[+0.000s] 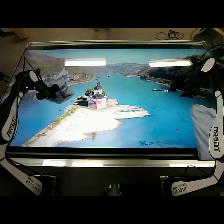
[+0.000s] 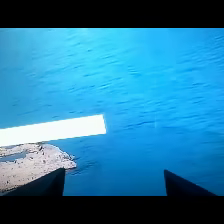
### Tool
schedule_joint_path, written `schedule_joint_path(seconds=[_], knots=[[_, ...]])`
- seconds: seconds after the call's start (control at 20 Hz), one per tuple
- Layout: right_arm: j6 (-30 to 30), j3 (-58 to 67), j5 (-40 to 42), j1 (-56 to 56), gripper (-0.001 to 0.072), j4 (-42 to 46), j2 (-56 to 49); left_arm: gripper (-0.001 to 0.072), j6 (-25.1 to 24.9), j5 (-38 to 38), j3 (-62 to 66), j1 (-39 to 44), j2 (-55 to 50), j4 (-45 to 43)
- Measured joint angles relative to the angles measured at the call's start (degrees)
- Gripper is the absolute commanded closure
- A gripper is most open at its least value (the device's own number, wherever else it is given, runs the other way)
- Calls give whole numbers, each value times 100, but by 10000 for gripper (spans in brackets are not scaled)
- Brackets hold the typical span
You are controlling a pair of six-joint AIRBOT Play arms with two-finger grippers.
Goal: Fold the shirts.
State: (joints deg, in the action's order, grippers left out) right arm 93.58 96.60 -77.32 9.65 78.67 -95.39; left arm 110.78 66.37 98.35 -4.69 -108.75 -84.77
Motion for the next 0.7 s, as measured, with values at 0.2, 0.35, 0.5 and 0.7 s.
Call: schedule_joint_path(seconds=[0.2,0.35,0.5,0.7], knots=[[-157,28,-37,0,185,-146,262,682,-621,-275,55,271,680,155],[-221,55,94,0,184,-225,826,682,-1172,-715,68,852,1921,173],[-256,63,61,0,185,-271,1628,682,-1425,-973,-31,1847,3058,225],[-269,66,-280,0,185,-295,2621,681,-1259,-1287,-938,3460,3517,238]])
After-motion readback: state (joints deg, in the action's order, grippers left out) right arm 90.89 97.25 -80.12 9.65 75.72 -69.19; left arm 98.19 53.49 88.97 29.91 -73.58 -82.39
